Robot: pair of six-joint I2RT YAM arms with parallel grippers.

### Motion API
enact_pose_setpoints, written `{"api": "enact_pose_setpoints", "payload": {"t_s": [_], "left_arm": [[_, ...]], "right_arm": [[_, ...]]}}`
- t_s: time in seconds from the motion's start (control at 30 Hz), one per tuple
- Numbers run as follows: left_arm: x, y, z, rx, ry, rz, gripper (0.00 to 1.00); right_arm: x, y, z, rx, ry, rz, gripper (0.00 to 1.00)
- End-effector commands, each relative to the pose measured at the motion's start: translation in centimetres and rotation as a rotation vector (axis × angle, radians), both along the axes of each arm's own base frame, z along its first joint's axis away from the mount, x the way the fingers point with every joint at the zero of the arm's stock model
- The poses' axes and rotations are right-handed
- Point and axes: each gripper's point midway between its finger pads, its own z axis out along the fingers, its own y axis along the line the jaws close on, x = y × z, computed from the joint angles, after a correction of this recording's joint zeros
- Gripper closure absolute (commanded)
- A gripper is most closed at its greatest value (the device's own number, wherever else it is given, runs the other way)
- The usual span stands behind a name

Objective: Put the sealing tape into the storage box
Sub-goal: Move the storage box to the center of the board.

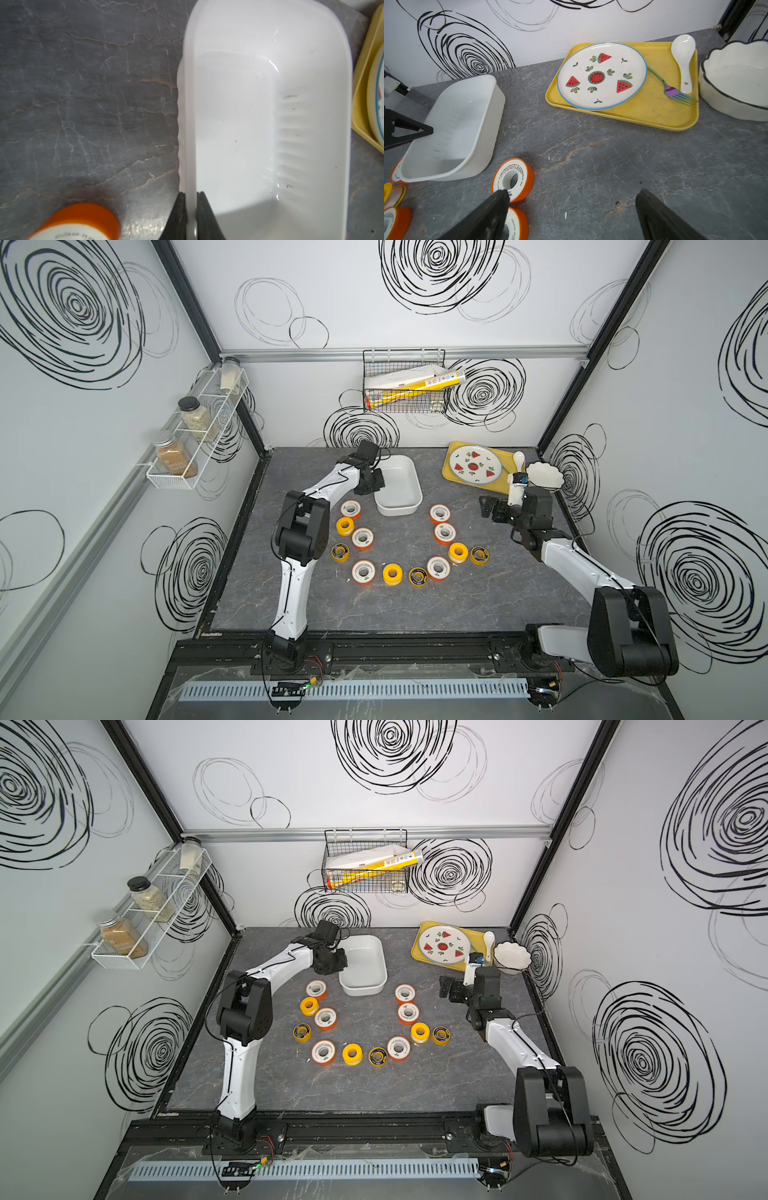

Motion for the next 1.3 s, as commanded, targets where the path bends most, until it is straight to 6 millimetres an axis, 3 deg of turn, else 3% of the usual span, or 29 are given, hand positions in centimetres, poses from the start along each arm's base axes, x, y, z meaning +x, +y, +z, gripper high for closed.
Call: {"api": "enact_pose_setpoints", "payload": {"t_s": [0.0,0.5,1.0,1.07,1.17,1.27], "left_arm": [[-1.8,-0.6,1.8,0.041,-0.026,-0.062,0.84],[-8.2,-1.9,1.0,0.042,0.012,-0.14,0.83],[-10.4,-2.0,0.2,0.031,0.039,-0.173,0.81],[-10.3,-2.0,0.2,0.035,0.036,-0.176,0.79],[-10.1,-1.8,0.8,0.045,0.016,-0.171,0.64],[-9.8,-1.6,1.4,0.06,0.002,-0.17,0.55]], "right_arm": [[0.2,0.1,0.7,-0.003,-0.008,0.015,0.0],[0.2,0.6,0.6,0.007,0.002,0.04,0.0],[-0.1,1.4,0.1,0.031,0.03,0.08,0.0],[-0.2,1.6,-0.1,0.038,0.039,0.09,0.0],[-0.3,2.1,-0.4,0.049,0.051,0.121,0.01],[-0.3,2.9,-0.7,0.065,0.069,0.163,0.03]]}}
